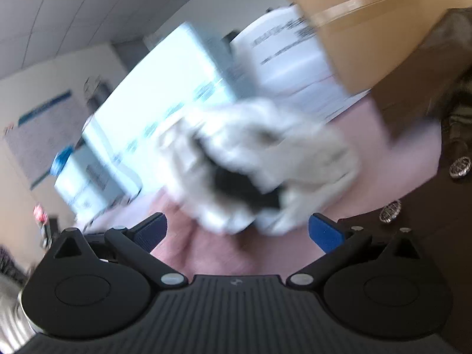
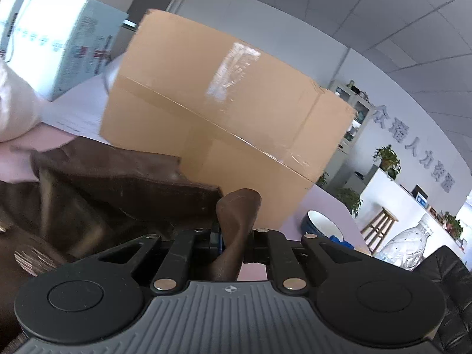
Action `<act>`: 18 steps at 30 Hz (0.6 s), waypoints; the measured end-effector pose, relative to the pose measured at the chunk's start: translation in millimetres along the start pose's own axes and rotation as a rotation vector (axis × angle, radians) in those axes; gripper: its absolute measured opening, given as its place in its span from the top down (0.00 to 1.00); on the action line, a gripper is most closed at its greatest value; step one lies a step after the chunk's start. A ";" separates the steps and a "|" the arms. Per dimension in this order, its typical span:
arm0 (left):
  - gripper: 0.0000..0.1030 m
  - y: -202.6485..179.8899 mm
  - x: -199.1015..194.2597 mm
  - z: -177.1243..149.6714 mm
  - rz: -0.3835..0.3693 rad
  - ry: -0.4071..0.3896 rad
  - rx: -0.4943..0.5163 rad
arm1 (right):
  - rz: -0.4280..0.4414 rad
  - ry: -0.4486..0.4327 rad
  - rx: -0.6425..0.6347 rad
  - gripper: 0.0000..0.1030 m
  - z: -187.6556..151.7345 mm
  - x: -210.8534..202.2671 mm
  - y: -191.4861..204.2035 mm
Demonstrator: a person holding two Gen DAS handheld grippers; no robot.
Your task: Fold clothes
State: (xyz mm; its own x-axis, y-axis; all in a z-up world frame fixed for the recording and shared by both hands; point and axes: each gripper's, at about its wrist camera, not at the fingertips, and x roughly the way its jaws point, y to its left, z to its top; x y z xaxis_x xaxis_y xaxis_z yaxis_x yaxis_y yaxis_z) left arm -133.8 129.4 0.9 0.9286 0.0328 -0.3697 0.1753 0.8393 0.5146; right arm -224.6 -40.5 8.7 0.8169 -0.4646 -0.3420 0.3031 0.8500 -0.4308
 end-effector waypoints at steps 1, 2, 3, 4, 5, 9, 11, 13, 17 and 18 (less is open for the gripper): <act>0.00 7.8 1.6 -6.6 0.009 0.021 -0.003 | -0.016 0.016 0.009 0.92 -2.2 9.5 -2.5; 0.00 11.5 2.7 -12.2 0.016 0.033 0.003 | -0.027 0.039 0.016 0.92 -5.9 18.4 -4.3; 0.00 12.9 1.7 -16.8 0.016 0.040 0.011 | -0.034 0.064 0.024 0.92 -10.0 26.9 -5.9; 0.00 12.9 1.2 -19.0 0.006 0.042 0.013 | -0.040 0.089 0.031 0.92 -14.2 35.3 -7.5; 0.01 11.9 0.6 -20.4 -0.006 0.039 0.015 | -0.046 0.114 0.039 0.92 -18.3 43.8 -9.1; 0.01 5.8 -8.8 -20.6 0.001 0.005 0.070 | -0.174 0.177 -0.056 0.91 -42.5 78.9 -8.6; 0.01 1.4 -12.1 -18.5 -0.005 -0.014 0.085 | -0.186 0.205 -0.078 0.91 -50.1 91.2 -10.2; 0.01 -0.4 -16.7 -13.9 0.004 -0.044 0.087 | -0.139 0.179 -0.064 0.91 -50.2 88.5 -15.0; 0.01 14.5 -47.3 7.8 -0.039 -0.184 0.006 | -0.113 0.119 -0.055 0.57 -37.8 67.1 -25.9; 0.00 17.0 -54.4 12.3 -0.065 -0.216 -0.010 | -0.111 0.109 -0.047 0.55 -34.3 63.1 -28.7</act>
State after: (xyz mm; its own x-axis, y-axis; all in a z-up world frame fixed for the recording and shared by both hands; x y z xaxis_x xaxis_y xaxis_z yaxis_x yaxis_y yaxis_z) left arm -177.2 135.2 39.3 0.9641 -0.1376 -0.2269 0.2347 0.8411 0.4873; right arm -198.6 -102.7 -29.2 0.7205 -0.5814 -0.3780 0.3632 0.7808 -0.5084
